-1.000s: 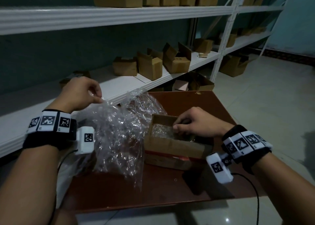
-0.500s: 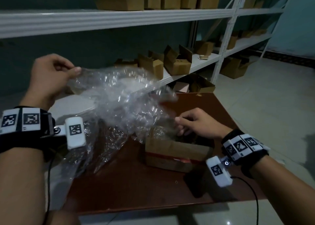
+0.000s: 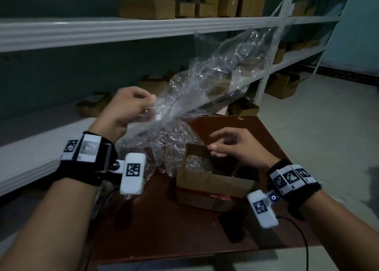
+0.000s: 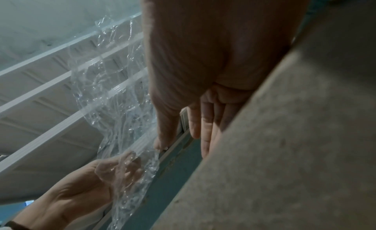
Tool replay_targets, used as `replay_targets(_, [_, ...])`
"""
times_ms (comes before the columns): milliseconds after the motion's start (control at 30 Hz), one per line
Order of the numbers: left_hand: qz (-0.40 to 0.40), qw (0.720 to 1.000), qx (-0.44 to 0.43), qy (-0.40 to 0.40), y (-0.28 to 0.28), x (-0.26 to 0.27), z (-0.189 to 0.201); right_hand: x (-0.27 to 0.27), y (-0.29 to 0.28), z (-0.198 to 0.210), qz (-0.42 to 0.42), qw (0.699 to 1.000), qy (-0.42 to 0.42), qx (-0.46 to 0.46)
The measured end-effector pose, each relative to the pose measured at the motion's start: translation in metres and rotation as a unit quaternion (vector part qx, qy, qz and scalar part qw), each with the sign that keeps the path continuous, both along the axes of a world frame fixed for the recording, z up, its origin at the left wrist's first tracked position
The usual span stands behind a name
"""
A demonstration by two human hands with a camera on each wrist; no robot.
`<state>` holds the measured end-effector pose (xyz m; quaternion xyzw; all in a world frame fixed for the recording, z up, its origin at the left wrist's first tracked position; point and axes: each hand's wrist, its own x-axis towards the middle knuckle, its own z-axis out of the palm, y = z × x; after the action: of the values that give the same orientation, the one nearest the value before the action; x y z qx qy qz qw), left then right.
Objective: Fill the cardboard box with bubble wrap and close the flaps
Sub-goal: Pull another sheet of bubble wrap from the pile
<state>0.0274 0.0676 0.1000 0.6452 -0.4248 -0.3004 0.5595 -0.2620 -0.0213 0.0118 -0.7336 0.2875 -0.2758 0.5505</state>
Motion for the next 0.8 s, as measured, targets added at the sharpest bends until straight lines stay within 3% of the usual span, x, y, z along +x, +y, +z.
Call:
replay_targets(200, [-0.051, 0.996, 0.025, 0.069, -0.012, -0.023, -0.018, -0.001, 0.0, -0.002, -0.011, 0.999, -0.039, 0.032])
replay_targets(433, [-0.166, 0.969, 0.091, 0.157, -0.019, -0.049, -0.044, -0.006, -0.003, 0.002, 0.008, 0.98, -0.167, 0.105])
replay_targets(500, [-0.173, 0.966, 0.117, 0.155, -0.021, -0.057, -0.053, -0.005, -0.002, 0.005, -0.01, 0.976, -0.184, 0.116])
replay_targets(567, [-0.163, 0.973, 0.133, 0.09, -0.022, -0.066, -0.057, -0.003, -0.002, 0.007, -0.057, 0.978, -0.179, 0.093])
replay_targets(633, [-0.121, 0.987, 0.098, 0.034, -0.021, -0.076, -0.056, -0.003, -0.001, 0.008, -0.105, 0.975, -0.185, 0.067])
replay_targets(700, [-0.08, 0.994, 0.029, 0.073, -0.019, -0.081, -0.05, -0.003, 0.0, 0.01, -0.134, 0.972, -0.185, 0.051])
replay_targets(767, [-0.104, 0.989, -0.018, 0.102, -0.019, -0.082, -0.046, -0.004, 0.0, 0.009, -0.147, 0.975, -0.162, 0.031])
replay_targets(800, [-0.135, 0.988, -0.027, 0.072, -0.017, -0.084, -0.044, -0.004, 0.001, 0.009, -0.15, 0.977, -0.149, 0.02])
